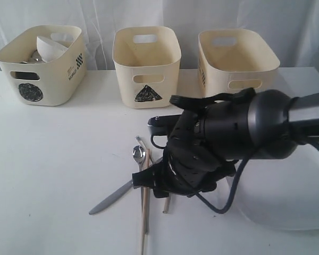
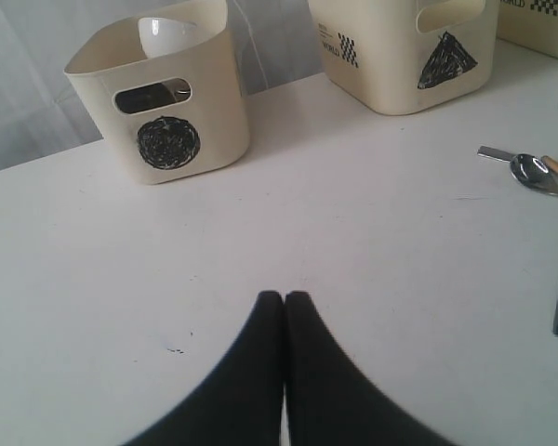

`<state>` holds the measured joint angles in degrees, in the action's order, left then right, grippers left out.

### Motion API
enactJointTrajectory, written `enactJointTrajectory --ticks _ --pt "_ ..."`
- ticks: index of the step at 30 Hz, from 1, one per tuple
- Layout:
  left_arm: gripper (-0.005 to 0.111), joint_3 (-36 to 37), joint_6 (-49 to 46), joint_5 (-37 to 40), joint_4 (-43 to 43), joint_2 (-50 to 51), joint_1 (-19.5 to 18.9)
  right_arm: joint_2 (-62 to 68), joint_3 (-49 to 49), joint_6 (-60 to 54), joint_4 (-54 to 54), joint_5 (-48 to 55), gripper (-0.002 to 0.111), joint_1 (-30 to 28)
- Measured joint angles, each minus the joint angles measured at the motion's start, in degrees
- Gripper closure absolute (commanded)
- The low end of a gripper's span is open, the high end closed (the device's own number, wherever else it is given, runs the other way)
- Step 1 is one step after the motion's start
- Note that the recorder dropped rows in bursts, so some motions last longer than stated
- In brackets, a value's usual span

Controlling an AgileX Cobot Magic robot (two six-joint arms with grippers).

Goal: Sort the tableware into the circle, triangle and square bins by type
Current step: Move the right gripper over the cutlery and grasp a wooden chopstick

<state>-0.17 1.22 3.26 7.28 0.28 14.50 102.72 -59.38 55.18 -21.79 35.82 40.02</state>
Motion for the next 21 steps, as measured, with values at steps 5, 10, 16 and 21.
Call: enactJointTrajectory --ticks 5,10,16,21 --pt "0.107 0.0 0.0 0.0 0.0 0.0 0.0 2.4 0.0 4.9 -1.4 -2.7 0.057 0.6" --pt "0.107 0.0 0.0 0.0 0.0 0.0 0.0 3.9 0.0 5.9 -1.5 -3.8 0.057 0.7" --pt "0.107 0.0 0.0 0.0 0.0 0.0 0.0 5.9 0.0 6.6 -1.5 -5.0 0.057 0.7" --pt "0.107 0.0 0.0 0.0 0.0 0.0 0.0 6.3 -0.2 6.7 -2.1 -5.0 0.089 0.7"
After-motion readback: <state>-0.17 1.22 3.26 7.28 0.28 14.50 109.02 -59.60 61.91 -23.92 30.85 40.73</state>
